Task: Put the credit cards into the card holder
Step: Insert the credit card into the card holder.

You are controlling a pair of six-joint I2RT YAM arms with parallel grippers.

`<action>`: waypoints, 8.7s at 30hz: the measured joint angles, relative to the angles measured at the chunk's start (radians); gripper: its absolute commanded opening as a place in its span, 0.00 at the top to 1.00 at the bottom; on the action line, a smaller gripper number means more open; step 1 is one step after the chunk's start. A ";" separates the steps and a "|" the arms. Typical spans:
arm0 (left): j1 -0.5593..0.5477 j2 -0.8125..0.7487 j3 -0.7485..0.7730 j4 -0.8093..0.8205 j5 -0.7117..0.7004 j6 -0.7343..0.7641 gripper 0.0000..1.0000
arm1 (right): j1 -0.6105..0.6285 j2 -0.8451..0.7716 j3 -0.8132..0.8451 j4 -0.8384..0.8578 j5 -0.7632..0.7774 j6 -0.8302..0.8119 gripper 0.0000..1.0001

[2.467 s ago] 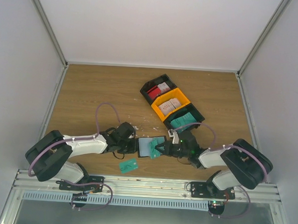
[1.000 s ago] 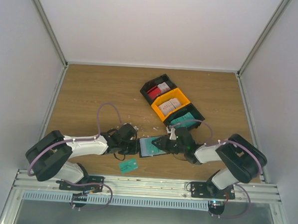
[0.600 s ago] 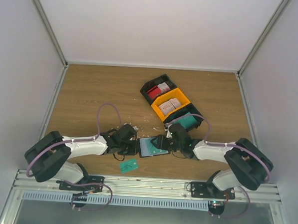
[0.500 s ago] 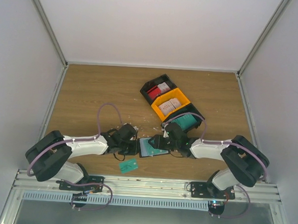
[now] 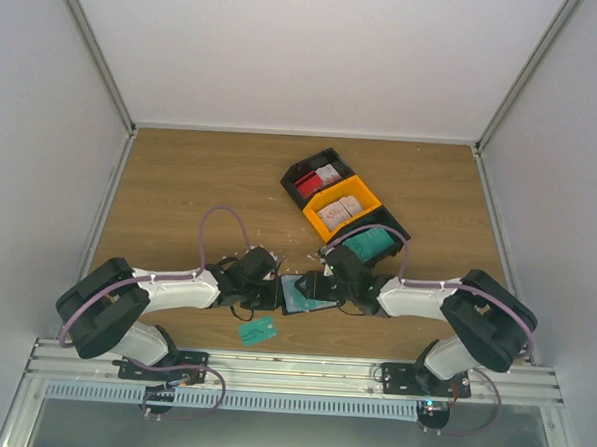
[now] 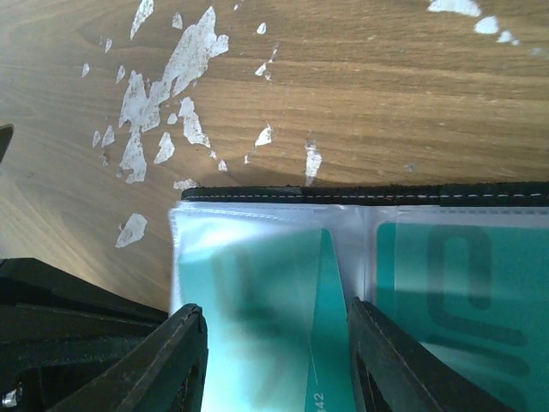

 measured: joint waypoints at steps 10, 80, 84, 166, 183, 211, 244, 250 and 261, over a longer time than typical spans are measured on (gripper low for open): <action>-0.012 -0.028 0.000 -0.043 -0.031 0.006 0.90 | 0.018 -0.207 -0.015 -0.207 0.116 -0.181 0.50; -0.012 0.042 0.042 0.006 -0.059 0.003 0.95 | 0.360 0.059 0.265 -0.678 0.572 -0.269 0.34; -0.012 0.042 0.039 0.014 -0.059 0.003 0.95 | 0.354 0.016 0.245 -0.651 0.553 -0.240 0.32; -0.086 -0.102 0.071 -0.037 -0.063 -0.023 0.96 | 0.070 -0.259 -0.037 -0.406 0.203 0.017 0.60; -0.090 0.133 0.156 -0.002 -0.112 -0.002 0.99 | -0.054 -0.312 -0.181 -0.224 -0.001 0.016 0.64; -0.091 0.135 0.136 0.048 -0.112 -0.024 1.00 | -0.108 -0.325 -0.270 0.019 -0.182 0.019 0.81; -0.096 0.096 0.114 0.048 -0.113 -0.027 0.77 | -0.110 -0.207 -0.308 0.220 -0.115 0.010 1.00; -0.105 -0.010 0.099 -0.068 -0.236 -0.063 0.79 | -0.110 -0.193 -0.320 0.248 -0.102 0.055 0.99; -0.105 0.020 0.060 -0.067 -0.235 -0.081 0.90 | -0.113 -0.072 -0.295 0.325 -0.134 0.138 0.99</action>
